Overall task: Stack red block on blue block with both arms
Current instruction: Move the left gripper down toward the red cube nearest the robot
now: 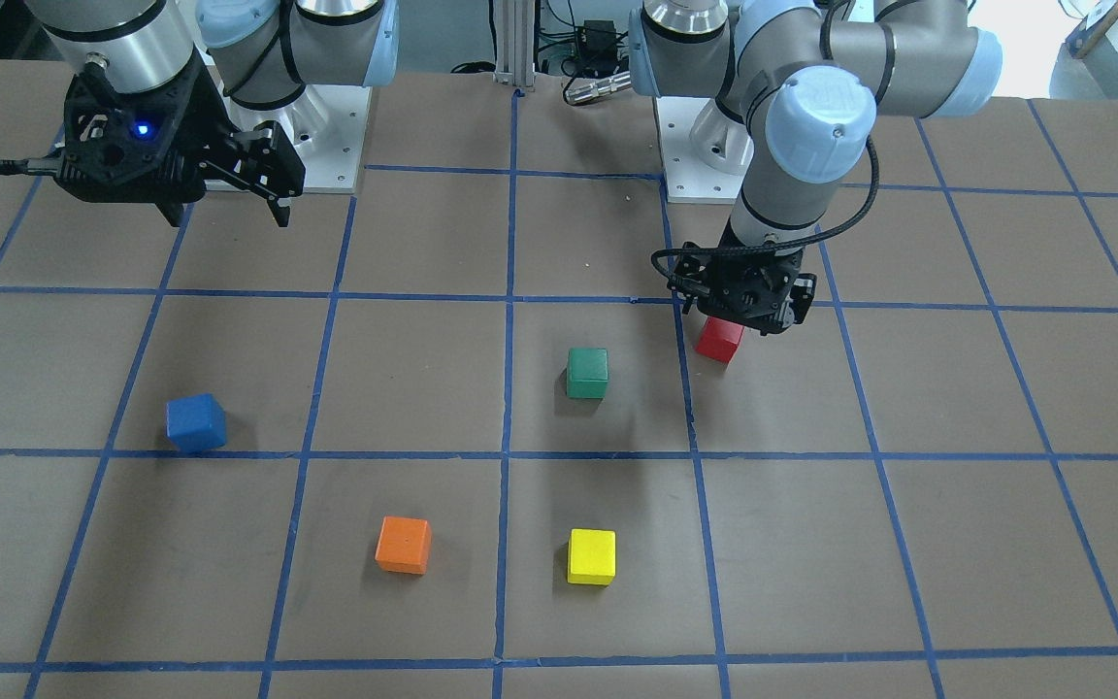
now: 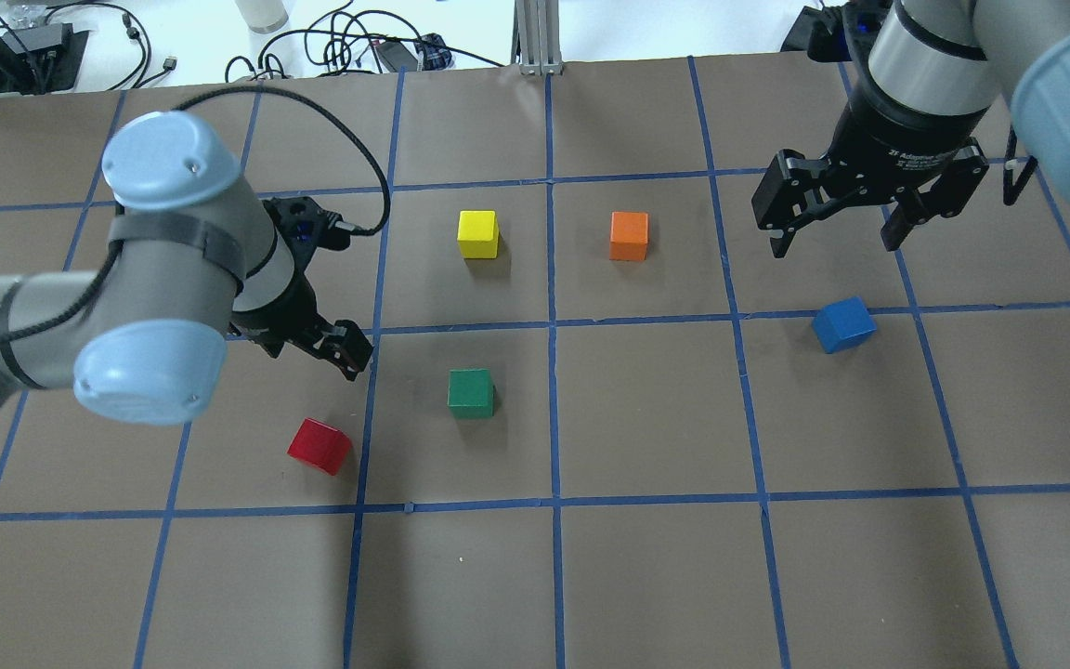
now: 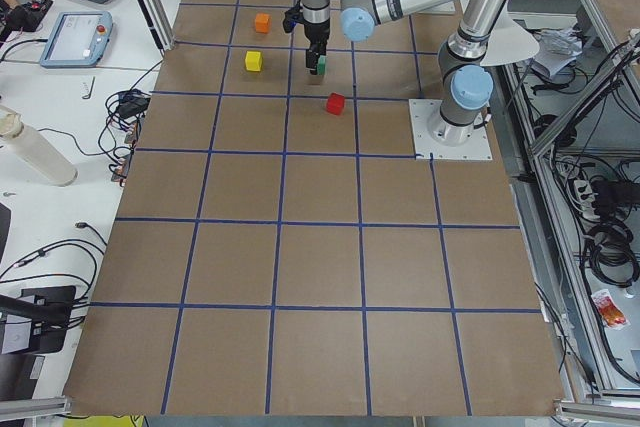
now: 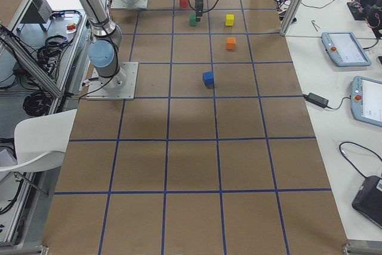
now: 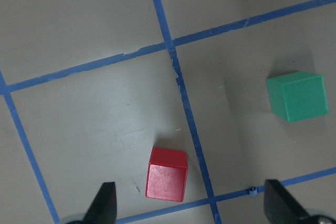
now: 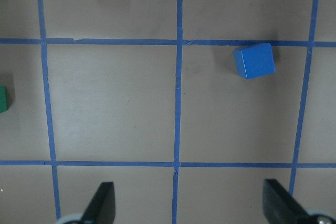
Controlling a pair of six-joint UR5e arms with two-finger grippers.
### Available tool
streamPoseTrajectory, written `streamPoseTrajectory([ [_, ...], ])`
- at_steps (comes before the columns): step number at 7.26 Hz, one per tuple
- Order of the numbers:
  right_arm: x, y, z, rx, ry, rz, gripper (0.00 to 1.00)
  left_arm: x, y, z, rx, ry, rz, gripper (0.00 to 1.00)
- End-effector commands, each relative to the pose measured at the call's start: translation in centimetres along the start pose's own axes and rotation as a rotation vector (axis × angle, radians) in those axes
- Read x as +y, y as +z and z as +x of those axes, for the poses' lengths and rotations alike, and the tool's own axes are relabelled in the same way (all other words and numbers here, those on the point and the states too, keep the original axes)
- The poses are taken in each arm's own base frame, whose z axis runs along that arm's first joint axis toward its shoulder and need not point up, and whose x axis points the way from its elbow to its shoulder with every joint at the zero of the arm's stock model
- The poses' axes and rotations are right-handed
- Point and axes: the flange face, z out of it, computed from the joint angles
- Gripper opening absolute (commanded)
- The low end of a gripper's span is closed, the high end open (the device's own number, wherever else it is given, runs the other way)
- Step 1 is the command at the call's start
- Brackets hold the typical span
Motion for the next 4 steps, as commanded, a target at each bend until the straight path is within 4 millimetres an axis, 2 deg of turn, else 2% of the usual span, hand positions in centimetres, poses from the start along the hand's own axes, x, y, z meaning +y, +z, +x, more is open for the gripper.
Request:
streamPoseTrajectory([
  [1,0.0,0.0,0.1,0.002,0.001,0.001,1.00,4.0,7.9,1.4,-0.032,0.037,0.075,1.00],
  [2,0.0,0.0,0.1,0.001,0.001,-0.001,1.00,4.7,8.9,0.8,-0.025,0.015,0.058,1.00],
  [3,0.0,0.0,0.1,0.001,0.001,-0.001,1.00,4.8,9.0,0.5,-0.024,0.011,0.056,1.00],
  [4,0.0,0.0,0.0,0.000,0.001,-0.001,1.00,5.5,9.7,0.8,-0.017,0.007,0.039,1.00],
])
